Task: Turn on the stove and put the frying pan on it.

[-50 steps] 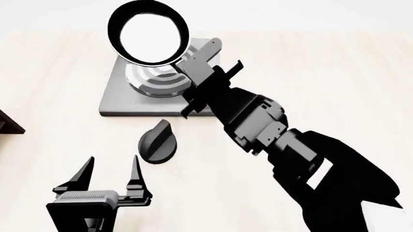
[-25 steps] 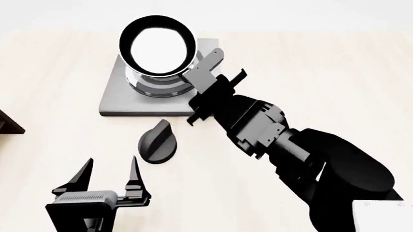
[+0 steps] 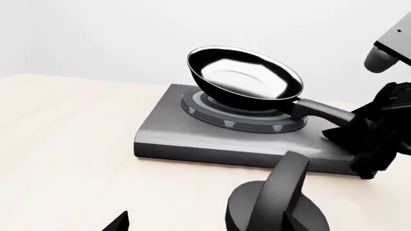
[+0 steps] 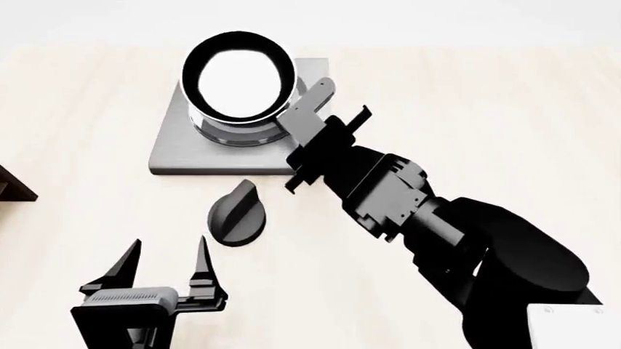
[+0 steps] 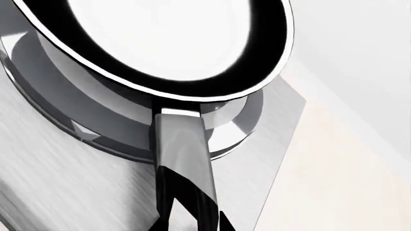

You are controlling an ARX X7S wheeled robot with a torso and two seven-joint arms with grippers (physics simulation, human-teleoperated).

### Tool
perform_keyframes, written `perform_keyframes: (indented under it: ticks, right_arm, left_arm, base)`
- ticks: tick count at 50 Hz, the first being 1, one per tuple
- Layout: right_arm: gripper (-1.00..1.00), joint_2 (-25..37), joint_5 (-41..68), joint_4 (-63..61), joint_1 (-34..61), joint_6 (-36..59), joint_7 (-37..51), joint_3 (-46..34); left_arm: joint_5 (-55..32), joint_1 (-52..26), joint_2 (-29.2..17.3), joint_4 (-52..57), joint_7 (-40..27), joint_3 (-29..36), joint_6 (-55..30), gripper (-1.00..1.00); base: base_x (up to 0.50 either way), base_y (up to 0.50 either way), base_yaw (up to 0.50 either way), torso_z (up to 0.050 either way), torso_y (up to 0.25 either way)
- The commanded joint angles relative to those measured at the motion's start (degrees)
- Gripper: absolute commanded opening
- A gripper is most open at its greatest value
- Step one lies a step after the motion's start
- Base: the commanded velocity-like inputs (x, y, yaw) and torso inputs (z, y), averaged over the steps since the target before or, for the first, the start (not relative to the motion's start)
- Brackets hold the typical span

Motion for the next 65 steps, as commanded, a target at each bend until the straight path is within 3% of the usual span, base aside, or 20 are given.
perform_keyframes:
  ticks: [1,3,4,28,33,50,61,65]
  right_arm:
    - [-1.00,0.0,-2.0,0.7,-0.8,0.4,0.5,1.0]
    - [-1.00,0.0,-2.1,0.7,-0.8,0.6,0.6,0.9]
    - [1.00,0.0,-2.0,0.8,-0.9,0.5,0.6,1.0]
    - [1.00,0.6,2.0,-2.3,3.0,-1.2,-2.0,2.0]
    - [1.00,8.0,3.9,-16.6,4.1,0.9,4.2,3.3]
    - [1.00,27.2,8.6,-48.2,4.7,2.1,15.7,7.3]
    - [1.00,43.1,5.9,-71.0,-1.1,-6.1,28.0,10.8]
    - [1.00,50.1,-1.2,-79.3,-8.9,-15.7,33.1,10.8]
  left_arm:
    - [-0.1,-0.1,-0.2,0.2,-0.3,0.1,-0.2,1.00]
    - [-0.3,-0.1,-0.3,0.3,-0.3,0.0,-0.3,1.00]
    - [-0.3,-0.1,-0.3,0.3,-0.3,0.1,-0.2,1.00]
    - [0.4,-0.6,-0.4,1.1,-2.5,0.0,-1.7,1.00]
    - [1.0,-0.6,-0.5,1.6,-3.1,0.0,-1.8,1.00]
    - [2.2,-1.2,-0.6,3.1,-4.7,0.6,-3.1,1.00]
    - [3.2,-1.3,-1.2,6.7,-6.6,-1.3,-1.2,1.00]
    - [3.9,-1.1,-1.5,8.4,-7.2,-2.5,0.8,1.00]
  base:
    - [0.00,0.00,0.00,0.000,0.000]
    - [0.00,0.00,0.00,0.000,0.000]
    - [0.00,0.00,0.00,0.000,0.000]
    - [0.00,0.00,0.00,0.000,0.000]
    - [0.00,0.00,0.00,0.000,0.000]
    - [0.00,0.00,0.00,0.000,0.000]
    - [0.00,0.00,0.00,0.000,0.000]
    - [0.00,0.00,0.00,0.000,0.000]
